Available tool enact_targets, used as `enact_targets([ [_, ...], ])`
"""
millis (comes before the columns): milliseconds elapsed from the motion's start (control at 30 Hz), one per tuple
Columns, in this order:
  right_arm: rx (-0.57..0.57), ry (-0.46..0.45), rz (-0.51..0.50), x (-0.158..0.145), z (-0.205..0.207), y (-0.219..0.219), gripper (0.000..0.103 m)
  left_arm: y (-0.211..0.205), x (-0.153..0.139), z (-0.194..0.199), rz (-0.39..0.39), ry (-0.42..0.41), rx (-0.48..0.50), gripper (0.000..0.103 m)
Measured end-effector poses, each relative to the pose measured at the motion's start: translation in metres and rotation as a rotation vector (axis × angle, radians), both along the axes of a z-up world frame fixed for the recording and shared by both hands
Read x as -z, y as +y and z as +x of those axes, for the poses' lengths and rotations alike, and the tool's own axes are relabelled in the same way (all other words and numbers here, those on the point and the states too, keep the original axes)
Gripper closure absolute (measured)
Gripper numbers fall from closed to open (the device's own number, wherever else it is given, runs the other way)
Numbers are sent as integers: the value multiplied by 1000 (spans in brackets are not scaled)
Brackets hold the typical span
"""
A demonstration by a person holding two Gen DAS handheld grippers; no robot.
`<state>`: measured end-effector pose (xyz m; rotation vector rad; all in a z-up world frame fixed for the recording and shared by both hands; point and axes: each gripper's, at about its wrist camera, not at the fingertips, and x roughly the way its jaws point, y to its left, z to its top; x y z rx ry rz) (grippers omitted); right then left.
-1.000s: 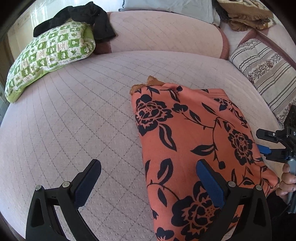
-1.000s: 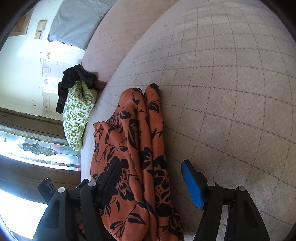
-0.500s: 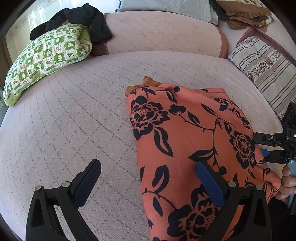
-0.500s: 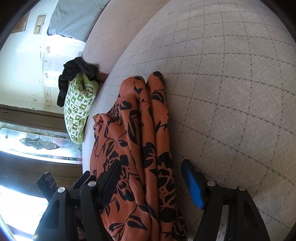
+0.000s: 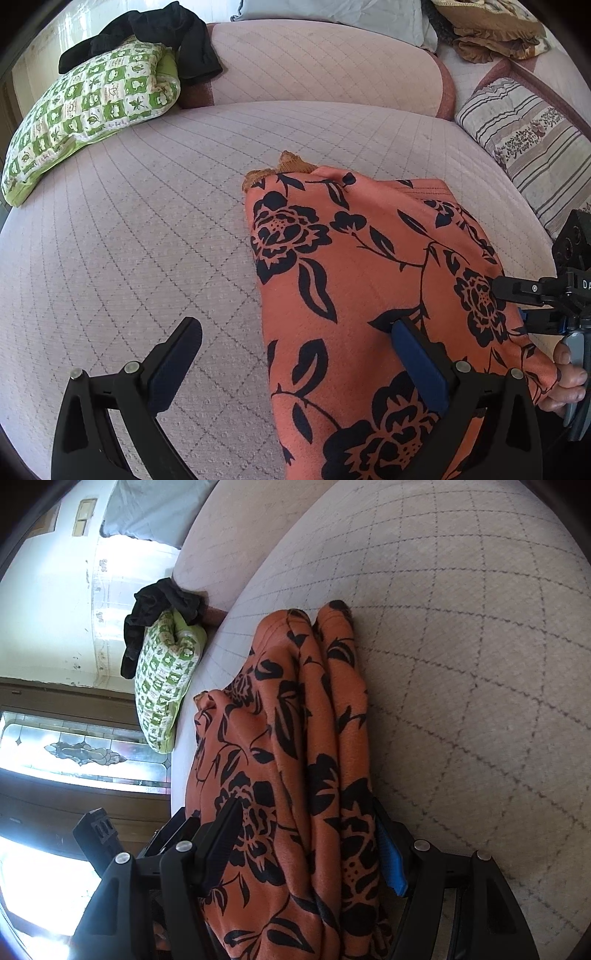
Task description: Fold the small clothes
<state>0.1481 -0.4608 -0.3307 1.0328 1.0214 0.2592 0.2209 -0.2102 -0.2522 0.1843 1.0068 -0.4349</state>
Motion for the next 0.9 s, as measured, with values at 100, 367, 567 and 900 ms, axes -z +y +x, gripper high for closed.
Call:
enact_targets([
  [100, 0, -2, 13, 1, 3, 4, 32, -1, 1, 0, -4, 3, -3, 0],
  [367, -10, -20, 36, 5, 9, 6, 35, -4, 1, 0, -18, 19, -10, 0],
  [567, -16, -18, 33, 10, 11, 4, 52, -7, 2, -3, -21, 27, -8, 0],
  [900, -17, -17, 27, 12, 9, 3, 53, -12, 5, -3, -35, 48, -8, 0],
])
